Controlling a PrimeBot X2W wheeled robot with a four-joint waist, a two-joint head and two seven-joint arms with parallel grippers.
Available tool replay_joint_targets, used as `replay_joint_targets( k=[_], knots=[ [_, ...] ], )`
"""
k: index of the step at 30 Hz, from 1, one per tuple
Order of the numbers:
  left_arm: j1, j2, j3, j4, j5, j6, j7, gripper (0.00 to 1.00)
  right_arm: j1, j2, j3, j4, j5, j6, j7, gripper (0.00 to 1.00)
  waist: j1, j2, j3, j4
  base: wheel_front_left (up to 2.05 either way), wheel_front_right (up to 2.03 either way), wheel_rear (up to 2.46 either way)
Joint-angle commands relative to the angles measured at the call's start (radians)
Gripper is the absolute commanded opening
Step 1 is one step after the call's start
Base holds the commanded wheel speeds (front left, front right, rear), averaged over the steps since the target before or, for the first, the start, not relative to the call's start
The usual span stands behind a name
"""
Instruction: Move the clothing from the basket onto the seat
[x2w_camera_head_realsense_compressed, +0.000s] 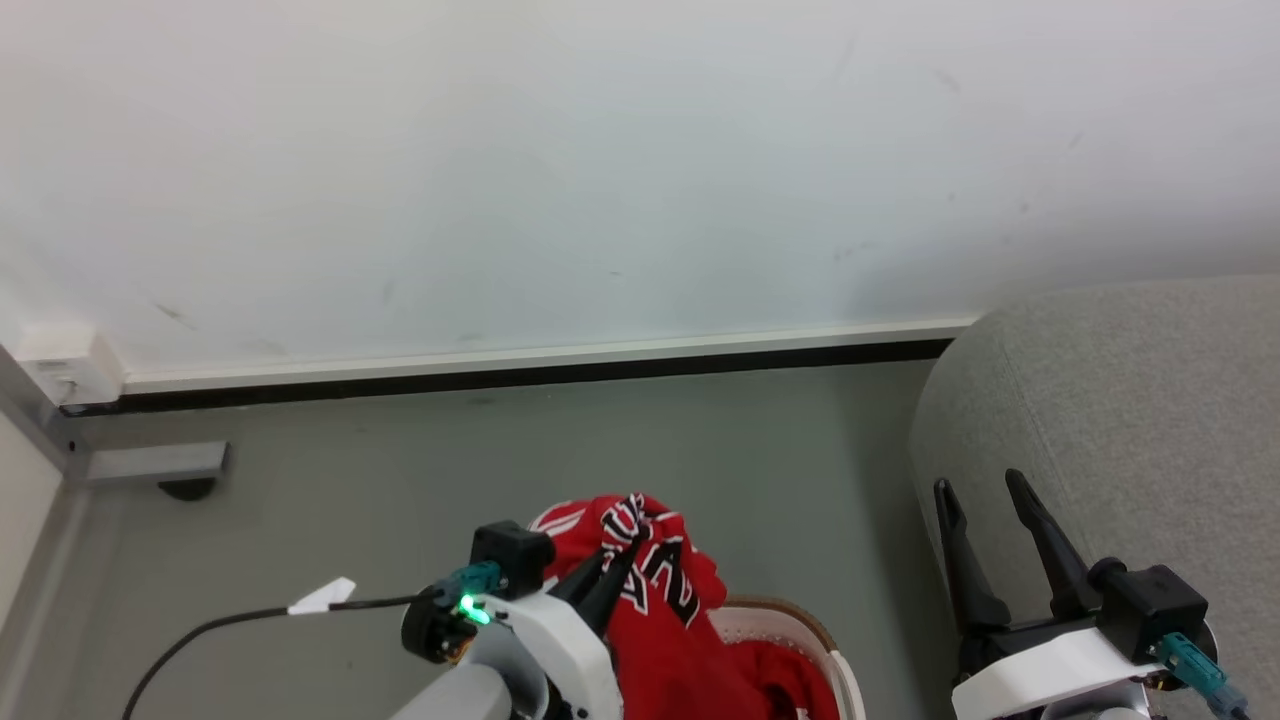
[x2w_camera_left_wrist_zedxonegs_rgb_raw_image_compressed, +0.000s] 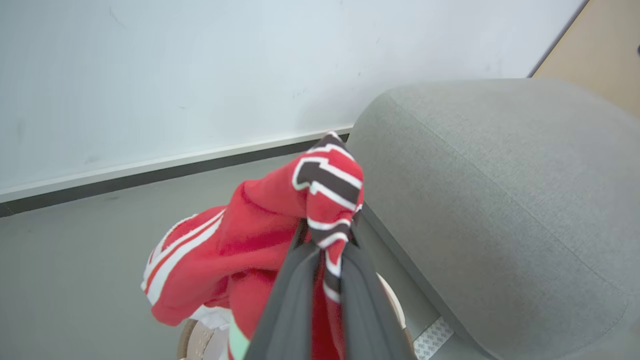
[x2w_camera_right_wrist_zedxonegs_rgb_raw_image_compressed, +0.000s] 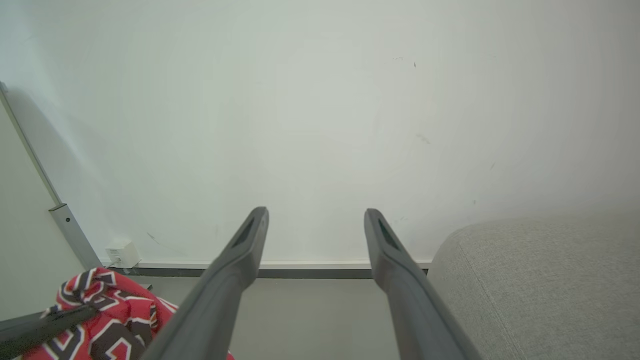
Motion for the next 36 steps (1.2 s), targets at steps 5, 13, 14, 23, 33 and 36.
replay_joint_targets(
  k=[5,13,14,23,33,36],
  knots=[
    [0.057,0.052,0.092,-0.254,0.041,0.046,-0.002,0.0,0.032,-0.005,0.016,-0.004,0.024,-0.002,-0.003,1.0,0.0002,0.0,-0.037,0.04,0.0,0.0,0.0],
    [0.037,0.102,0.159,-0.501,0.02,0.102,0.019,0.0,0.047,-0.005,0.078,-0.021,0.052,-0.002,-0.003,1.0,0.0002,0.0,-0.041,0.038,0.0,0.0,0.0],
    [0.036,0.106,0.168,-0.526,0.013,0.107,0.024,0.0,0.048,-0.005,0.088,-0.024,0.059,-0.002,-0.003,1.0,0.0002,0.0,-0.04,0.036,0.0,0.0,0.0],
    [0.048,0.146,0.208,-0.635,-0.014,0.137,0.056,0.0,0.029,-0.005,0.13,-0.046,0.073,-0.002,-0.003,1.0,0.0002,0.0,-0.026,0.012,0.0,0.0,0.0],
    [0.04,0.159,0.22,-0.629,-0.023,0.142,0.049,0.0,0.006,-0.004,0.21,-0.035,0.061,-0.002,-0.003,1.0,0.0002,0.0,-0.023,0.003,0.0,0.0,0.0],
    [0.04,0.151,0.21,-0.622,-0.025,0.133,0.049,0.0,-0.01,-0.008,0.281,-0.01,0.058,-0.002,-0.002,1.0,0.0002,0.0,-0.022,0.006,0.0,0.0,0.0]
  ],
)
